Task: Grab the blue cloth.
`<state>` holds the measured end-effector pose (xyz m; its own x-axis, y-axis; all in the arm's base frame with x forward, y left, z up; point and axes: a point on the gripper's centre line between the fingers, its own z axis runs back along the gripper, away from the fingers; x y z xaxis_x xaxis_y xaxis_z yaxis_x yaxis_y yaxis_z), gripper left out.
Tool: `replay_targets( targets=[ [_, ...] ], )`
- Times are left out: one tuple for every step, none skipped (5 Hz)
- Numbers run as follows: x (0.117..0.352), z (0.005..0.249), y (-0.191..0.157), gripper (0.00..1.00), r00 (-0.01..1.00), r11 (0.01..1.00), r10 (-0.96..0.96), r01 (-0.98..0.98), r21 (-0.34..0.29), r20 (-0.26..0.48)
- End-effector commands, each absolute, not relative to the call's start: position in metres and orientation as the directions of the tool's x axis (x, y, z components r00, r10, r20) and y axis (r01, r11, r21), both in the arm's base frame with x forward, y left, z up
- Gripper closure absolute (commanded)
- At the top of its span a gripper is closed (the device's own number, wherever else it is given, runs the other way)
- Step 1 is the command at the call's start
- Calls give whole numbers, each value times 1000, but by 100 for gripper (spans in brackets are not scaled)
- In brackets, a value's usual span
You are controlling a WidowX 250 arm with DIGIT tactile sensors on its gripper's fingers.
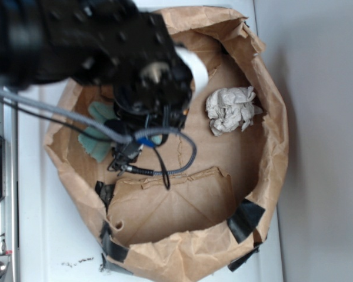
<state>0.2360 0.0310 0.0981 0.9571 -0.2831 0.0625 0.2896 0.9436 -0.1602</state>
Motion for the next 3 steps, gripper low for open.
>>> replay_targets(
  targets=[
    [243, 192, 28, 100, 927, 942, -242, 295, -160, 286],
    [238, 205, 32, 100, 915, 939, -246, 306, -156, 320],
    [231, 198, 33, 100, 921, 952, -248, 289, -99, 301]
  ],
)
